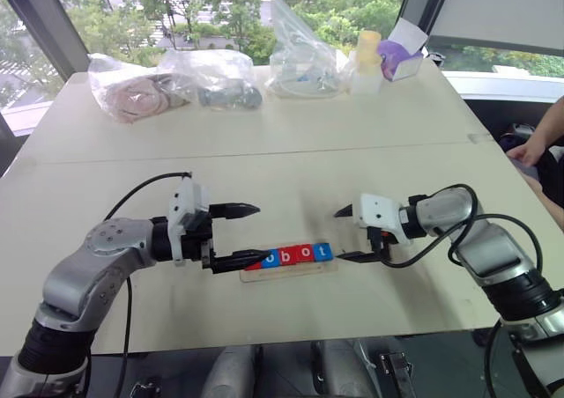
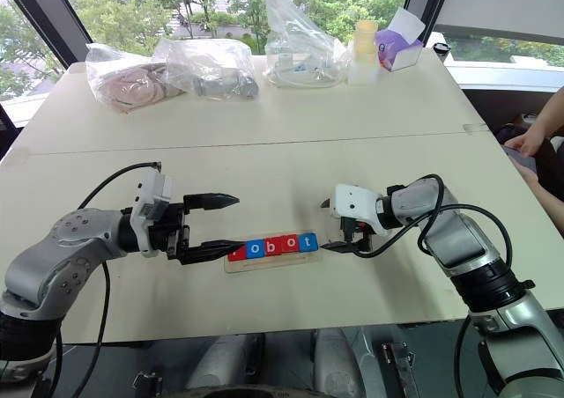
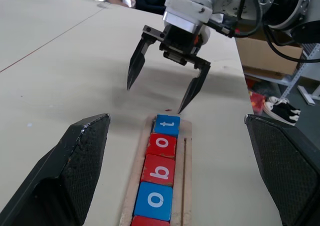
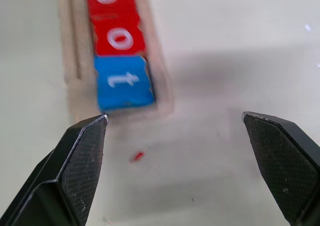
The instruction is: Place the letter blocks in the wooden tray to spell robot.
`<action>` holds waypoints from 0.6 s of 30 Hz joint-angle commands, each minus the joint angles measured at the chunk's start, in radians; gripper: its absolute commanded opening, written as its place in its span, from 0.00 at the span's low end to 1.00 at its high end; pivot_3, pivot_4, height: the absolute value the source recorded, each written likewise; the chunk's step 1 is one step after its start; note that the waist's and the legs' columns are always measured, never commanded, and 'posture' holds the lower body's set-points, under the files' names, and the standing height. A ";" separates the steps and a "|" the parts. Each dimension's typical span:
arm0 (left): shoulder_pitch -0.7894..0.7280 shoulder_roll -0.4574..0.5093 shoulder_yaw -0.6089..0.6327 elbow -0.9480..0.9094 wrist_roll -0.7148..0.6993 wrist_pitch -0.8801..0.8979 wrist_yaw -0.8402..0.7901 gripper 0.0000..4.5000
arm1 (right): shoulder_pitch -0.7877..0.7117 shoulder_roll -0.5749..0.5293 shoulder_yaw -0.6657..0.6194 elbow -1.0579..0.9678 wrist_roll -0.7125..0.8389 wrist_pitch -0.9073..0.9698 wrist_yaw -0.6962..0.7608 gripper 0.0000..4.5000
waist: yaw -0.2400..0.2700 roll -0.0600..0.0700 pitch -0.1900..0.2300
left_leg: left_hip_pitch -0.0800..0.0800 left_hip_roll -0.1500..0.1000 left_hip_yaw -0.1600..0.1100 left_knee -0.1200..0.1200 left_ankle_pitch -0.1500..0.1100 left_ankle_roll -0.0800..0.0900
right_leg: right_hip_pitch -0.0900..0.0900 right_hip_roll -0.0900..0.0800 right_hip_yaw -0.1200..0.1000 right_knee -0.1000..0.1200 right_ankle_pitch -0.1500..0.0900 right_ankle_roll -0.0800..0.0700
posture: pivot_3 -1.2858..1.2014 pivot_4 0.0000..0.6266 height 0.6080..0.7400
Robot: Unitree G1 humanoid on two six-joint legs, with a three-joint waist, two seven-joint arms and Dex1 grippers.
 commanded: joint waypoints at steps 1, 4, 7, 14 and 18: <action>-0.008 0.000 0.016 -0.029 -0.021 -0.005 -0.001 1.00 | -0.037 0.022 -0.017 0.006 -0.006 -0.030 -0.023 0.99 | -0.001 0.000 0.000 | 0.000 0.000 0.000 0.000 0.000 0.000 | 0.000 0.000 0.000 0.000 0.000 0.000 | 0.52 0.24 1.00; -0.007 0.000 0.016 -0.030 -0.019 -0.005 0.001 1.00 | -0.050 0.042 -0.009 0.024 -0.016 -0.032 -0.038 0.99 | -0.001 0.000 0.000 | 0.000 0.000 0.000 0.000 0.000 0.000 | 0.000 0.000 0.000 0.000 0.000 0.000 | 0.52 0.24 1.00; -0.003 0.003 0.020 -0.036 -0.022 -0.002 0.005 1.00 | -0.053 0.050 -0.007 0.017 -0.015 -0.027 -0.035 0.99 | 0.000 0.000 0.000 | 0.000 0.000 0.000 0.000 0.000 0.000 | 0.000 0.000 0.000 0.000 0.000 0.000 | 0.52 0.24 1.00; -0.003 0.002 0.021 -0.040 -0.023 0.000 0.009 1.00 | -0.053 0.063 0.007 0.001 -0.016 -0.025 -0.036 0.99 | 0.000 0.000 0.000 | 0.000 0.000 0.000 0.000 0.000 0.000 | 0.000 0.000 0.000 0.000 0.000 0.000 | 0.52 0.24 1.00; -0.005 0.002 0.021 -0.042 -0.025 0.003 0.010 1.00 | -0.051 0.062 0.011 -0.002 -0.025 -0.030 -0.034 0.99 | -0.001 0.000 0.000 | 0.000 0.000 0.000 0.000 0.000 0.000 | -0.001 0.000 0.000 0.000 0.000 0.000 | 0.52 0.24 1.00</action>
